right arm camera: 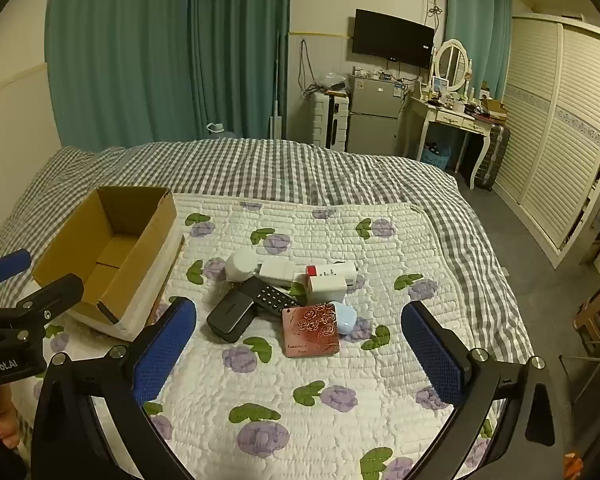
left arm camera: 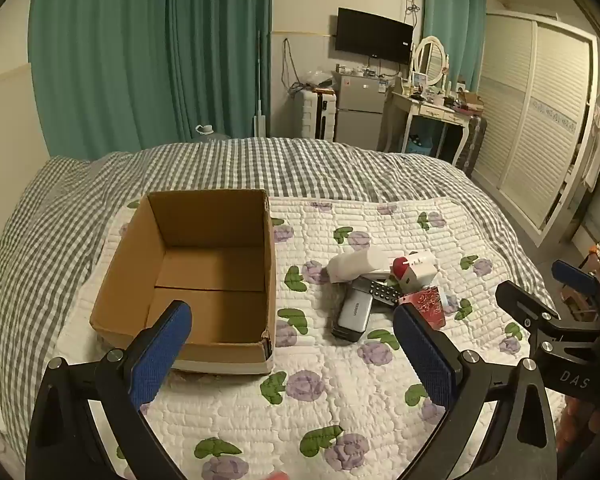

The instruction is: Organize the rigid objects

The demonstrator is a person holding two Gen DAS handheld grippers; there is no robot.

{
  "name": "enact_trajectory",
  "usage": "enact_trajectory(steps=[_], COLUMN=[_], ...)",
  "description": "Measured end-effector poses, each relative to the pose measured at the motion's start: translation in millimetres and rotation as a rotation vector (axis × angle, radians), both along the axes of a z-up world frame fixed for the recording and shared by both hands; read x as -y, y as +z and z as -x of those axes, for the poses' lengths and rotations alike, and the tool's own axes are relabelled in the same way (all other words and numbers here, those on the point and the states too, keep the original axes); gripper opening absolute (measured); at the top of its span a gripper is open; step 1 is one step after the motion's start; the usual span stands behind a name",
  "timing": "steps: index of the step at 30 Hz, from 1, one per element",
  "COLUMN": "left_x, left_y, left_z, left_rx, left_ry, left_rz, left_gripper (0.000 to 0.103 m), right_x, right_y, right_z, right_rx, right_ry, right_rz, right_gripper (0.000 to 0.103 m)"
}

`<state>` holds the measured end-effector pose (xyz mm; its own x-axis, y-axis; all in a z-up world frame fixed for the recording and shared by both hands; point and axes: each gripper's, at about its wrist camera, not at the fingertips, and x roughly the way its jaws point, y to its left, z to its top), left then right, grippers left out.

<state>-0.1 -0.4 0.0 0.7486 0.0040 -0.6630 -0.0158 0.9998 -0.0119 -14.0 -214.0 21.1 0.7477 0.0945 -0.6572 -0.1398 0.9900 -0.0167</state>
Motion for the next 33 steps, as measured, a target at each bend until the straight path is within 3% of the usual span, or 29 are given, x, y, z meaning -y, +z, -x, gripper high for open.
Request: enact_trajectory(steps=[33], left_x=[-5], left_y=[-6], left_z=[0], left_rx=[-0.022], left_ry=[0.021], left_rz=[0.001], left_gripper=[0.103], right_x=[2], right_y=[-11], right_z=[1], right_rx=[-0.019], right_ry=[-0.002], right_rz=[-0.008], right_gripper=[0.103])
